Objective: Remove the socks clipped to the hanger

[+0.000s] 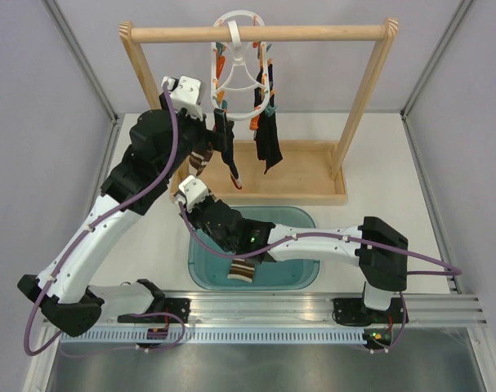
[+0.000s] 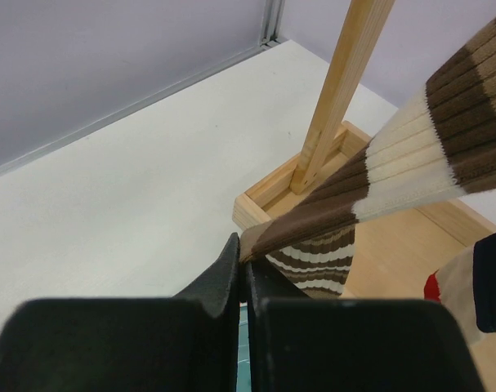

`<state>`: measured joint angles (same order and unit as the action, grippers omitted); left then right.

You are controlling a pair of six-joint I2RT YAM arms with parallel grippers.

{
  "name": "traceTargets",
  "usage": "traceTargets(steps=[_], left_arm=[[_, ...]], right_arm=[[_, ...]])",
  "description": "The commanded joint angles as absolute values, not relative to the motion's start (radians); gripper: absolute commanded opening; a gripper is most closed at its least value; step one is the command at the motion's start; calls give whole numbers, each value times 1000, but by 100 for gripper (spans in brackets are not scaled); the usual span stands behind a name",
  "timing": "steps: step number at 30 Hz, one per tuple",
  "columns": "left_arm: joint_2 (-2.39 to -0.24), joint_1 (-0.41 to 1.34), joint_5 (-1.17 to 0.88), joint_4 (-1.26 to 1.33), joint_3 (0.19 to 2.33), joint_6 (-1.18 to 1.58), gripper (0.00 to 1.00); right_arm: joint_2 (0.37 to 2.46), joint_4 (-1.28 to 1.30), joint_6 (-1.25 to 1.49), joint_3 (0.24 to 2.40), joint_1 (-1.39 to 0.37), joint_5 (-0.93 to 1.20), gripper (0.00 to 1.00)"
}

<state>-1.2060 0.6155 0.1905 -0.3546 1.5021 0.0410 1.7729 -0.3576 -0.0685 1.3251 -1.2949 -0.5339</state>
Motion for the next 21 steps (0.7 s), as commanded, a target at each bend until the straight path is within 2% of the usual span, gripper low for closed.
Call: traceTargets(steps=[1, 21], left_arm=[[-1216, 661, 275, -365, 1562, -46, 100], [-1299, 703, 431, -440, 1643, -107, 100]], right_arm=[[1795, -350, -75, 1367, -1304, -560, 1], [1792, -342, -58, 1367, -1304, -563, 1]])
